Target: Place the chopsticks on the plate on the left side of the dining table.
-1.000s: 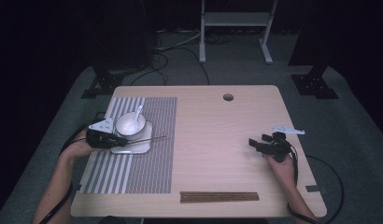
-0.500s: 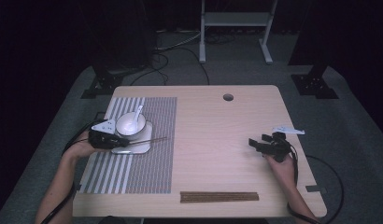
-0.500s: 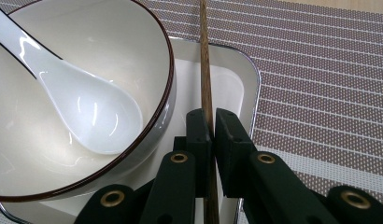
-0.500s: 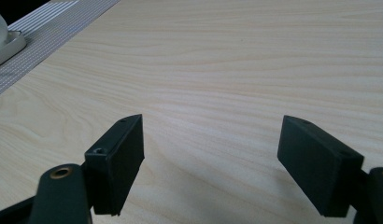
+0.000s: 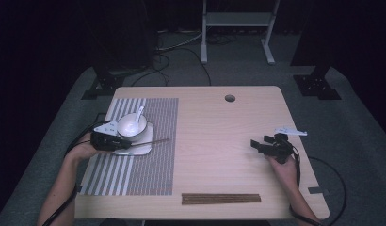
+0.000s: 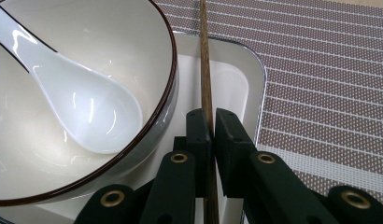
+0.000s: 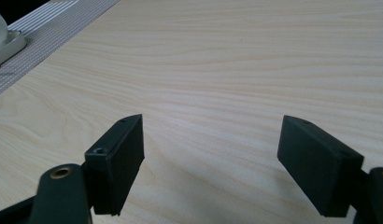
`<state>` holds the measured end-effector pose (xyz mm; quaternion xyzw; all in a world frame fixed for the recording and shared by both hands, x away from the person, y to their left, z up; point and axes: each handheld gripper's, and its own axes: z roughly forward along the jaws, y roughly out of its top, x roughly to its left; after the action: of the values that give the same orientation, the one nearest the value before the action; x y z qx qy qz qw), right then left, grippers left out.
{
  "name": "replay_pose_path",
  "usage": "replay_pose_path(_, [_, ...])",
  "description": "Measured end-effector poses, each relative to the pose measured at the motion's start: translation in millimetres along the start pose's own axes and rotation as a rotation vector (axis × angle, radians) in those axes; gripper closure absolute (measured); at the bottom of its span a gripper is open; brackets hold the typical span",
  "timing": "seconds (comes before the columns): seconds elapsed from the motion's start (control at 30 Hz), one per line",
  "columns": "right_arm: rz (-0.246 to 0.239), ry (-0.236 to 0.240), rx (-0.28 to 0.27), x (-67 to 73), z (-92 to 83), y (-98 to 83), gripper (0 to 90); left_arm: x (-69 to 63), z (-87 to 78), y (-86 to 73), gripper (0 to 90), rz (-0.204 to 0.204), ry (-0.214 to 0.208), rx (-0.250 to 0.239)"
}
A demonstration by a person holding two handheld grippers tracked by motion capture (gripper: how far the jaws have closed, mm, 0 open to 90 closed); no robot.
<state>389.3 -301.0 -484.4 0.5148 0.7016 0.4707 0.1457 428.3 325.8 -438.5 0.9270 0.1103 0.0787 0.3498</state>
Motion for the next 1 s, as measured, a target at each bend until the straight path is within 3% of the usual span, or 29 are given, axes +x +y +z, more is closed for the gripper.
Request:
replay_pose_path(0.63, [0.001,-0.003,-0.001,0.2,0.1,0.0,21.5,2.9,1.5,-6.2,83.7,-0.031,0.007,-0.001])
replay_pose_path(1.0, [0.0,-0.003,-0.001,0.2,0.0,-0.1,21.5,1.5,-7.8,-8.3,80.2,-0.044,0.013,-0.015])
